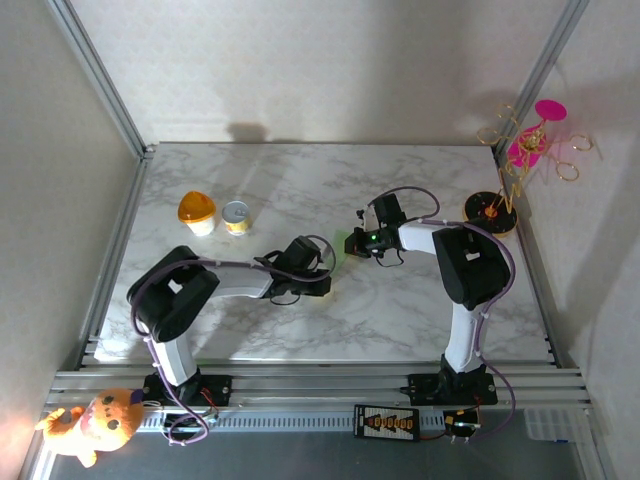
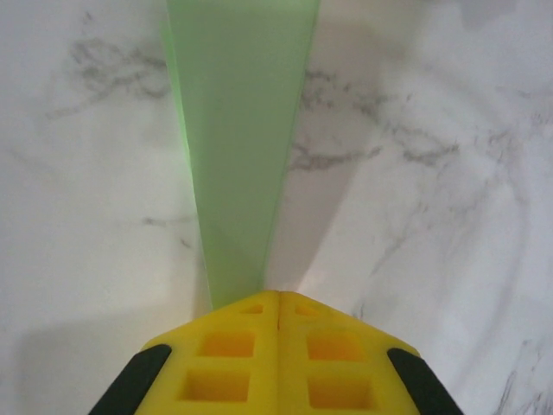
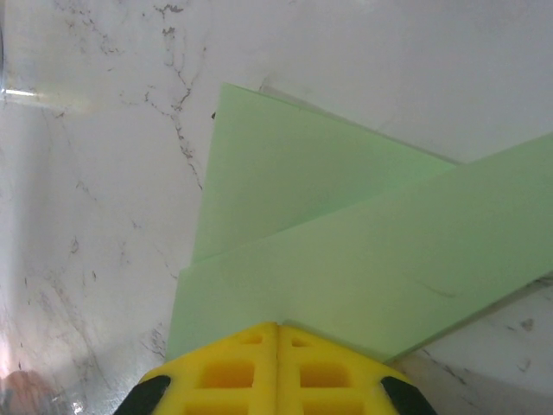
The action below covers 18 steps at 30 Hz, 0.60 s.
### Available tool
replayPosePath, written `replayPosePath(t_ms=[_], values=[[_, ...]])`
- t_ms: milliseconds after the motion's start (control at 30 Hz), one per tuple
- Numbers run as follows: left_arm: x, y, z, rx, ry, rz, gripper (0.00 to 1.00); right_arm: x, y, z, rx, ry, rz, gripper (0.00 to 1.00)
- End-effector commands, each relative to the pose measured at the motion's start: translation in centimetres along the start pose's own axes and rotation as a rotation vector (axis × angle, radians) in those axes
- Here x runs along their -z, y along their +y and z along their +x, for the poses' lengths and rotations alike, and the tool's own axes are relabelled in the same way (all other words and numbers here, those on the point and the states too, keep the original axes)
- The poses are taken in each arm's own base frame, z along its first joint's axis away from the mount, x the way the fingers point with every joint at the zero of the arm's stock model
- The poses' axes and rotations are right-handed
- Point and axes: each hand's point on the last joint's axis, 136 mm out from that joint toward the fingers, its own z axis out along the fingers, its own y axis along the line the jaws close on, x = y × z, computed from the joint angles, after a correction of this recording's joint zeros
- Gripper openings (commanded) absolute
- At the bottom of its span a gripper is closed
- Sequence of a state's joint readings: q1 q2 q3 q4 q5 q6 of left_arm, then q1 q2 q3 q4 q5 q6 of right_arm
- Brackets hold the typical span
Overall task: Fold a paper plane with a square sheet of paper (pick it up from the middle)
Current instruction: Fold the wing for the fifth time at the center of the table, then turn over the paper plane at the center of the table.
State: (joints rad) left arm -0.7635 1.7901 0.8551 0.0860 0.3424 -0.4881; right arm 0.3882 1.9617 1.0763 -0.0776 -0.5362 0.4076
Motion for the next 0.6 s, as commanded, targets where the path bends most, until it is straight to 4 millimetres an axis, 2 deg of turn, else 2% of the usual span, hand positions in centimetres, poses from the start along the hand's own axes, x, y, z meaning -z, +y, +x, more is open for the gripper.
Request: replayPosePath(t_ms=[0,100,167,267,333,400,500,567], values=[[0.5,3.1,7.2,-0.006,0.240,-0.122,0.00,-1.6,-5.8,3.7,-0.085,0.100,0.209,0.05],[0.9,3.3,7.2,-0.020,0.241,-0.142,0.00,-1.5,-5.6,3.6,-0.076,0.099,0.206,0.05],[1.4,2.9,6.5,-0.023,0.222,-0.131,0.00,-1.3,-5.5,3.4,-0.068,0.095,0.202,0.05],[2.5,1.2,3.4,0.010,0.139,-0.073,0.00,-0.8,-4.2,2.7,-0.032,0.082,0.167,0.06],[3.7,0.1,0.8,0.026,0.064,-0.031,0.01,-0.1,-2.5,1.7,0.006,0.060,0.131,0.08],[5.1,-0.6,-1.9,0.038,-0.014,-0.015,0.06,0.9,-0.5,0.3,0.053,0.029,0.100,0.11],[7.5,-0.2,-5.1,0.060,-0.128,-0.038,0.16,2.7,2.4,-1.6,0.110,-0.014,0.075,0.20],[9.3,1.2,-7.0,0.103,-0.212,-0.083,0.26,3.8,3.9,-2.5,0.131,-0.042,0.072,0.27]])
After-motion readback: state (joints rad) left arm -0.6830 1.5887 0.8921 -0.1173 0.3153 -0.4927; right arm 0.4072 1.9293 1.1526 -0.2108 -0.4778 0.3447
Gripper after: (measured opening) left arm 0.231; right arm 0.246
